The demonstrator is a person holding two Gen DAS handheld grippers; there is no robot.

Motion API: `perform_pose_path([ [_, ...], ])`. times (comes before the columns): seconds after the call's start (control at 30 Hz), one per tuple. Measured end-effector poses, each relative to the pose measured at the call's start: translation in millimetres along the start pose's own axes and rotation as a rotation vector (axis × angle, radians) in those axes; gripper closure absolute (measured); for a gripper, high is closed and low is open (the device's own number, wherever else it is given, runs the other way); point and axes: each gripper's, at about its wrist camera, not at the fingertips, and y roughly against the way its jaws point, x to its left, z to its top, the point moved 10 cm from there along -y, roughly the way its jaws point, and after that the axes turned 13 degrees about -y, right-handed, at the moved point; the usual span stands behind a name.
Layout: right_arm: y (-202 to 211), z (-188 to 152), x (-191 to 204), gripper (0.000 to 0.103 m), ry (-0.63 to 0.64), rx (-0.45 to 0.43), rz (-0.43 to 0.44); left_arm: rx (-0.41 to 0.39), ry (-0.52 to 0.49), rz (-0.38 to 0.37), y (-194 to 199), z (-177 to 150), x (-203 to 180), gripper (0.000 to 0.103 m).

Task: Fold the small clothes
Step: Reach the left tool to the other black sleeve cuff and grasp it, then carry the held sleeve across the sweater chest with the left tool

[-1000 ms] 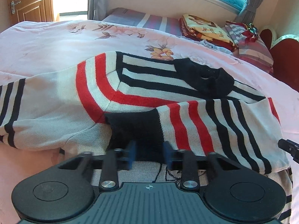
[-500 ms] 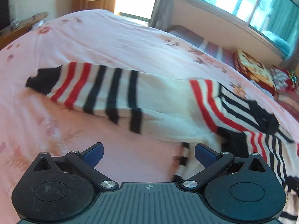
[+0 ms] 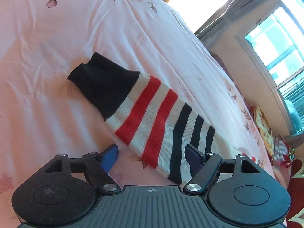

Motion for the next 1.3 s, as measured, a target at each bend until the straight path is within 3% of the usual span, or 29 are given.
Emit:
perform_pose_path([
  [0.13, -12.3, 0.2, 5.3, 0.044, -0.005, 0.000, -0.029, -0.057, 0.062, -0.069, -13.5, 14.5, 1.3, 0.027],
  [0.2, -16.8, 0.3, 5.4, 0.044, -0.006, 0.002, -0.044, -0.082, 0.094, -0.098, -20.1, 18.9, 1.6, 0.058],
  [0.23, -18.3, 0.6, 5.2, 0.044, -0.007, 0.000, -0.051, -0.073, 0.116, -0.108, -26.1, 19.4, 3.4, 0.079],
  [0.3, -21.2, 2.2, 4.3, 0.044, -0.003, -0.011, -0.069, -0.079, 0.155, -0.102, -33.4, 20.5, 7.9, 0.082],
  [0.43, -24.6, 11.2, -2.4, 0.044, 0.027, -0.050, -0.127, -0.117, 0.107, -0.090, -31.9, 27.3, -8.4, 0.082],
  [0.47, -26.1, 13.8, -5.5, 0.044, 0.035, -0.056, -0.145, -0.148, 0.057, -0.094, -23.2, 32.3, -21.1, 0.090],
  [0.5, -27.6, 16.0, -9.1, 0.044, 0.035, -0.059, -0.161, -0.173, -0.007, -0.115, -14.7, 38.4, -38.7, 0.092],
  [0.6, -36.5, 15.4, -20.8, 0.044, 0.016, -0.048, -0.191, -0.199, -0.189, -0.207, 5.7, 48.3, -106.0, 0.092],
  [0.67, -58.6, -5.1, -29.9, 0.044, 0.037, 0.060, -0.226, -0.203, -0.298, -0.274, 15.7, 45.3, -154.8, 0.092],
  [0.73, -59.7, -8.2, -32.5, 0.044, 0.033, 0.046, -0.206, -0.199, -0.422, -0.338, 24.5, 32.2, -208.3, 0.092],
  [0.83, -38.3, 5.2, -39.8, 0.046, -0.045, 0.013, -0.153, -0.142, -0.554, -0.450, 27.0, -8.6, -284.7, 0.092],
  [0.97, 0.9, 19.9, -79.5, 0.046, -0.140, -0.048, -0.171, -0.027, -0.704, -0.557, 16.8, -83.3, -370.3, 0.092],
  [1.13, 36.8, 13.0, -144.8, 0.045, -0.203, -0.059, -0.247, 0.108, -0.943, -0.500, 5.5, -175.0, -410.4, 0.091],
  [1.2, 43.9, 6.7, -161.0, 0.044, -0.239, -0.053, -0.254, 0.099, -0.979, -0.505, 23.3, -185.5, -415.0, 0.086],
  [1.23, 47.7, 4.0, -168.4, 0.044, -0.259, -0.055, -0.253, 0.097, -0.971, -0.518, 29.9, -185.7, -418.4, 0.061],
  [1.27, 50.2, 2.0, -173.6, 0.042, -0.273, -0.056, -0.250, 0.089, -0.946, -0.537, 42.1, -183.1, -416.9, 0.026],
  [1.3, 51.5, 0.4, -177.1, 0.041, -0.284, -0.055, -0.243, 0.055, -0.912, -0.544, 54.0, -175.8, -416.9, 0.014],
])
